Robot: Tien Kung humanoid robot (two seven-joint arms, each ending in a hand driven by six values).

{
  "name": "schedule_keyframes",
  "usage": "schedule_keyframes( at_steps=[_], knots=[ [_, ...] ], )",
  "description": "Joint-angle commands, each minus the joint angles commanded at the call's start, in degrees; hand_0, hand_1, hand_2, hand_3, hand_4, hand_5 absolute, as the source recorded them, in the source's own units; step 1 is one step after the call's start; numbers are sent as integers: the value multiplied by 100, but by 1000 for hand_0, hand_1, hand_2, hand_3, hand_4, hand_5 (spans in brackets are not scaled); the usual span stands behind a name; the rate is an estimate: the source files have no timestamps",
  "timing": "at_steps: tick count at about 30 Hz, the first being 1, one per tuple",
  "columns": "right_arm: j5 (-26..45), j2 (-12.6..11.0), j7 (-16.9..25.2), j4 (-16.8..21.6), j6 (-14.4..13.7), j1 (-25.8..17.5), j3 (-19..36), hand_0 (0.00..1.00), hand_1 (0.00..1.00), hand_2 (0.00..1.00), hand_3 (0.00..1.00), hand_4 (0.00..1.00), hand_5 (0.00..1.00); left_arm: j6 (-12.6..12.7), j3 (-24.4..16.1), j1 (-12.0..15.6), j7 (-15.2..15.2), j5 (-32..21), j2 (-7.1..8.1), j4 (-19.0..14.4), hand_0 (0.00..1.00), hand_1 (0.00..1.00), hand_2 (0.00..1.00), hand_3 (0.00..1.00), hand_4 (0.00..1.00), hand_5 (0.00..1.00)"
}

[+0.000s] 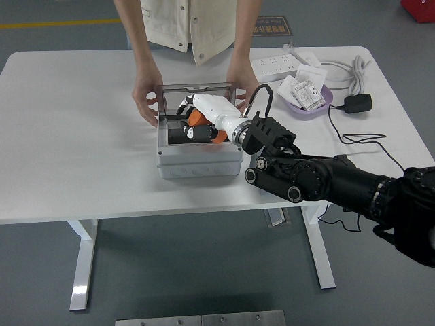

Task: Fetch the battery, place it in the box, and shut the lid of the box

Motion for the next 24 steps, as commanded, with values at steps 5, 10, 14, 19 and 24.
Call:
schedule_keyframes(
  at_steps=[5, 10, 14, 19, 24],
  knots=[
    [185, 0, 70, 77, -185, -6, -140, 859, 733, 736, 749, 833, 589, 2, 16, -7, -4, -7, -8, 0, 632, 776, 687, 705, 682, 230],
    [414, 0, 120, 339, -436, -34, -267, 873, 744, 748, 761, 853, 612, 5, 25, 11, -9, -20, -19, 0, 632, 777, 688, 705, 682, 231],
    [303, 0, -47, 762, -334, -54, 16, 873, 744, 748, 761, 853, 612, 9, -9, 62, -3, -10, -31, 0, 632, 777, 688, 705, 682, 231],
    [101, 0, -253, 1255, -140, 37, 392, 872, 744, 742, 765, 880, 652, 11, -42, 113, 8, 2, -48, 0, 632, 776, 686, 704, 681, 233],
    [17, 0, -352, 1412, -14, 249, 567, 849, 727, 718, 762, 865, 659, 13, 30, 108, -9, -71, -43, 0, 631, 776, 686, 705, 682, 232]
  ],
)
